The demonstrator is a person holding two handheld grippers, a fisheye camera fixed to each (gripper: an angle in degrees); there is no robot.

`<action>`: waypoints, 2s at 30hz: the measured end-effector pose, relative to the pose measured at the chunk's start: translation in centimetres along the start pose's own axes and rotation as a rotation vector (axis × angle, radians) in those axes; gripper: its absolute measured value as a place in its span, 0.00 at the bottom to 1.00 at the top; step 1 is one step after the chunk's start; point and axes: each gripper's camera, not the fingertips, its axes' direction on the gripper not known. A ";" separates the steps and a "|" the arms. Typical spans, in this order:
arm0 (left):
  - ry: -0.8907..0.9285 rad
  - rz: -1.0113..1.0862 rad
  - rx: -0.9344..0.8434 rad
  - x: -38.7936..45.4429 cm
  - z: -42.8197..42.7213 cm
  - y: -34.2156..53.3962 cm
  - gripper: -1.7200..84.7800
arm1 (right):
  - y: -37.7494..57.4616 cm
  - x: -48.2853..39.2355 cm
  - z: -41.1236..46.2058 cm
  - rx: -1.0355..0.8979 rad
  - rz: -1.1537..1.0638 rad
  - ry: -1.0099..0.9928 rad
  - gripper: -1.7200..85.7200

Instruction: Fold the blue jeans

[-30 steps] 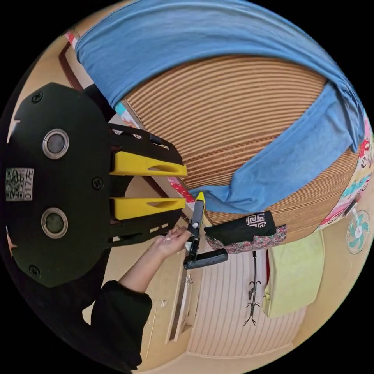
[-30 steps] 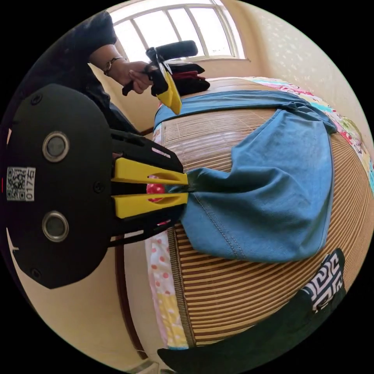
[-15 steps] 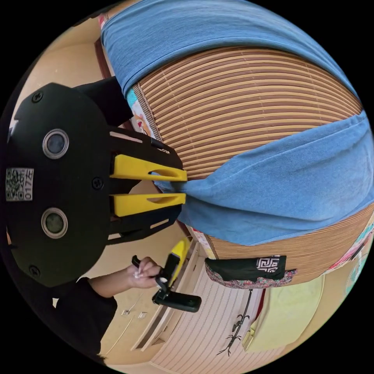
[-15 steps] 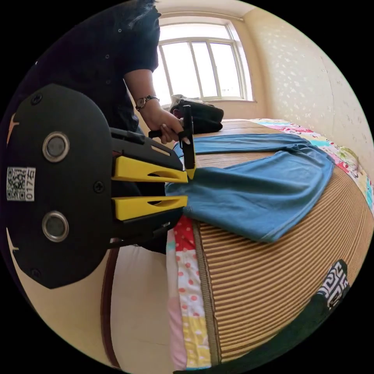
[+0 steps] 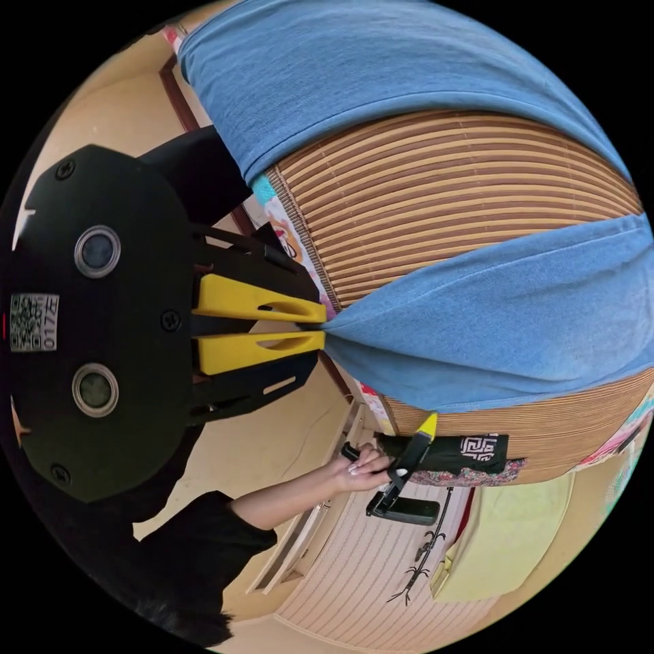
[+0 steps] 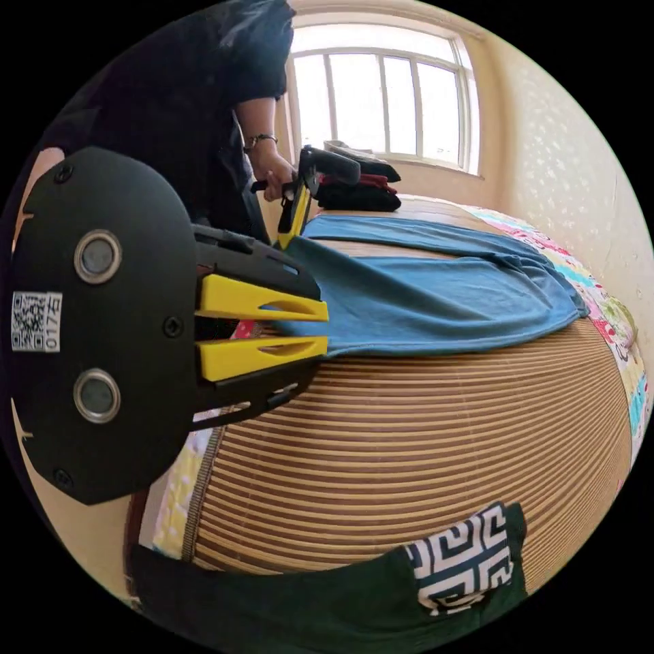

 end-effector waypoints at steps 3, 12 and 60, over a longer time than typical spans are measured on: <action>0.005 0.001 0.011 -0.4 -0.4 0.9 0.02 | 3.1 0.4 -0.5 0.091 0.092 -0.010 0.14; 0.003 -0.057 0.021 -1.5 0.9 2.8 0.04 | 0.9 1.9 1.4 -0.056 0.017 0.117 0.09; 0.472 -0.170 0.592 -4.3 -18.9 24.5 0.01 | -50.8 -13.2 22.6 0.430 -0.132 0.077 0.05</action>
